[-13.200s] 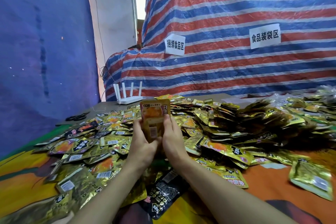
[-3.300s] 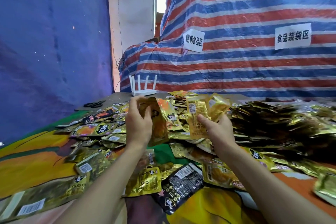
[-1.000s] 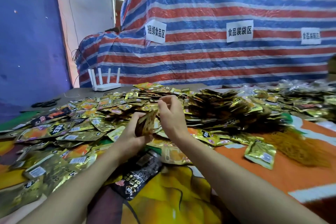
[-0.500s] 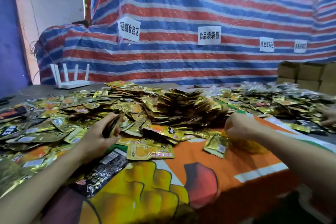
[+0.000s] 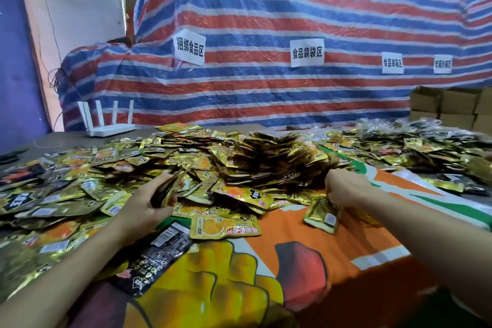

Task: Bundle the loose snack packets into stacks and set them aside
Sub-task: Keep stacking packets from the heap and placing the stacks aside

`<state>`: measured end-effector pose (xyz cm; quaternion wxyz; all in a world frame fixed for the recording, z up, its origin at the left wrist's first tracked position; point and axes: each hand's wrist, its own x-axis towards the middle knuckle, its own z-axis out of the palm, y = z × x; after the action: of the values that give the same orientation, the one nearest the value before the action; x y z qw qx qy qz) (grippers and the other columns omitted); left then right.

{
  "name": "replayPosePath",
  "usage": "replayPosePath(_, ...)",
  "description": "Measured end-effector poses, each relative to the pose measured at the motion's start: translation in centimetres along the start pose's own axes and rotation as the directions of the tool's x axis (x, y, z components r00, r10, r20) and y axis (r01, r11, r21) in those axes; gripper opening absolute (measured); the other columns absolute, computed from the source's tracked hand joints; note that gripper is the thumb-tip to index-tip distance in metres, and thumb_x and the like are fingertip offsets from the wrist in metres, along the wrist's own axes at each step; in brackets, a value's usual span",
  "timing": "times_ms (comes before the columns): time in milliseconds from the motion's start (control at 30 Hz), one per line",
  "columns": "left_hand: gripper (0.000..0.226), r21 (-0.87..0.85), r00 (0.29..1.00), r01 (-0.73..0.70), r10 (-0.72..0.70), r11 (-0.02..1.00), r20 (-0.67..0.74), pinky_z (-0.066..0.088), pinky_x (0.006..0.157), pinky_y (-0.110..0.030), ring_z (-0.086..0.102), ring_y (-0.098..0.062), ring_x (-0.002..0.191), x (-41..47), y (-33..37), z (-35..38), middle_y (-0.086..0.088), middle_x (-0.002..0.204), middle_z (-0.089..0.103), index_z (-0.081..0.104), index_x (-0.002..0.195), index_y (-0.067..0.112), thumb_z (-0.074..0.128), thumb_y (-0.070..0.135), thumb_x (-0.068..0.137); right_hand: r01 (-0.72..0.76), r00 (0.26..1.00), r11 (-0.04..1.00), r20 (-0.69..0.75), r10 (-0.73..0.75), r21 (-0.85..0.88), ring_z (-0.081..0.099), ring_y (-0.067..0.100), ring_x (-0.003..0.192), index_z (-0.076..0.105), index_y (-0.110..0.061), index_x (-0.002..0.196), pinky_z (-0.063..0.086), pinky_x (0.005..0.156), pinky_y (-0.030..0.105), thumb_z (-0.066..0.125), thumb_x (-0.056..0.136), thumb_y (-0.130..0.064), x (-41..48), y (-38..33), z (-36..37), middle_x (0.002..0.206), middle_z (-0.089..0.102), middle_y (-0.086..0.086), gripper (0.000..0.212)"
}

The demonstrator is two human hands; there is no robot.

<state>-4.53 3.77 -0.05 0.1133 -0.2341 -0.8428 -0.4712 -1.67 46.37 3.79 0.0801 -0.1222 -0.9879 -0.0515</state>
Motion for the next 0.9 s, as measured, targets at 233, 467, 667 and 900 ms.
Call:
replayPosePath(233,0.039,-0.047,1.000,-0.016,0.017,0.999,0.017,0.049,0.073,-0.035,0.061,-0.023,0.080,0.1,0.1,-0.2,-0.013,0.088,0.062,0.060,0.117,0.012,0.063,-0.013,0.087,-0.038,0.987,0.971,-0.145,0.075,0.238,0.046,0.022,0.051,0.045,-0.017,0.057,0.034,0.050,0.027,0.058,0.092,-0.028,0.0,0.0,-1.2,0.056,0.048,0.000,0.039)
replayPosePath(467,0.051,-0.120,1.000,0.032,-0.031,0.992,0.005,0.051,0.073,-0.026,0.062,-0.014,0.079,0.0,0.3,-0.3,-0.013,0.089,0.061,0.052,0.132,0.006,0.063,-0.014,0.087,0.004,0.972,0.940,-0.221,0.076,0.340,0.051,0.021,0.052,0.057,-0.013,0.060,0.040,0.052,0.028,0.068,0.085,-0.031,-0.1,-1.1,-4.7,0.054,0.055,0.002,0.033)
replayPosePath(667,0.049,-0.365,0.996,0.073,-0.083,0.928,-0.014,0.054,0.076,-0.032,0.064,-0.022,0.080,-0.4,2.0,-0.2,-0.012,0.085,0.065,0.063,0.114,0.008,0.068,0.001,0.065,0.176,0.980,0.813,-0.172,-0.095,0.554,0.042,0.015,0.049,0.074,0.003,0.076,0.032,0.042,0.019,0.067,0.092,-0.025,-1.1,-4.9,-6.4,0.059,0.055,0.007,0.032)
replayPosePath(900,0.054,-0.640,0.944,0.325,-0.278,0.697,0.177,0.051,0.083,-0.042,0.065,-0.026,0.081,-0.5,3.0,-1.2,-0.016,0.103,0.074,0.073,0.114,0.007,0.067,0.004,0.060,0.281,0.894,0.399,-0.087,-0.440,0.873,0.047,0.014,0.062,0.077,-0.009,0.081,0.037,0.052,0.023,0.068,0.092,-0.022,-3.5,-16.6,-4.9,0.069,0.059,0.004,0.019)
